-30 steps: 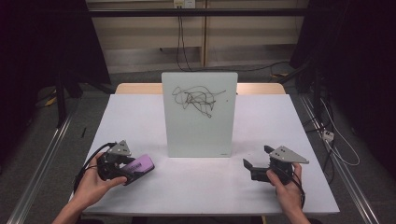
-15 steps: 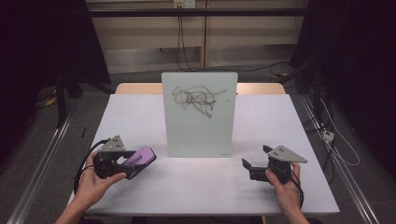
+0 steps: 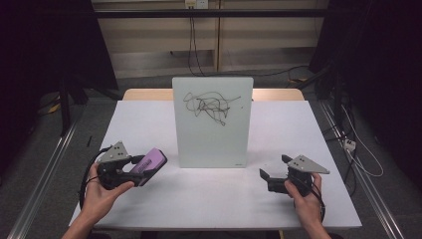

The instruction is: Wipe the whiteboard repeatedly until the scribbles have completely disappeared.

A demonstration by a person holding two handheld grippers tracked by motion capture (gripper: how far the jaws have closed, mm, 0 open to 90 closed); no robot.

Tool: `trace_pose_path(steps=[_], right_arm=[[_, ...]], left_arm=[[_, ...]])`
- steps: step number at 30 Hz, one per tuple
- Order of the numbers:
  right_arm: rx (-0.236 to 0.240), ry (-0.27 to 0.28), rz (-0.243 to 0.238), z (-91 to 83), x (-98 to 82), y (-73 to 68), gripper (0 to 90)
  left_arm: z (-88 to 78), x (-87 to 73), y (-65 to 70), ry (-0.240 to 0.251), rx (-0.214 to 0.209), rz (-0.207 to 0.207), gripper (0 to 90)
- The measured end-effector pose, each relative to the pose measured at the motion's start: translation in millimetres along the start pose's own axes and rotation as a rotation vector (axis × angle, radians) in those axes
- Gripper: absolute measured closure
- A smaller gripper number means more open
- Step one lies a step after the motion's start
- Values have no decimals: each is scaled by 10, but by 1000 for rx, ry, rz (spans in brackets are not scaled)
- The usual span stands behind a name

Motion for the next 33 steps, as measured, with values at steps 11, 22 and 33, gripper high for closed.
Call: trace_pose_path(steps=[11, 22, 33], right_arm=[[11, -12, -13, 34, -8, -36, 52], [20, -4, -16, -3, -7, -58, 52], [20, -4, -18, 3, -3, -66, 52]], left_arm=[[22, 212, 112, 38, -29, 33, 411], [107, 580, 182, 90, -16, 61, 412], [173, 919, 257, 130, -30, 108, 412]])
Point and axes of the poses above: each handheld gripper's, and its own axes: z roughly forward along the jaws, x roughly out of its top, y roughly to its right, the point moved 8 cm from there along z, roughly forward along the jaws, and after that the axes turned 8 degrees about x, right-handed, at the moved point
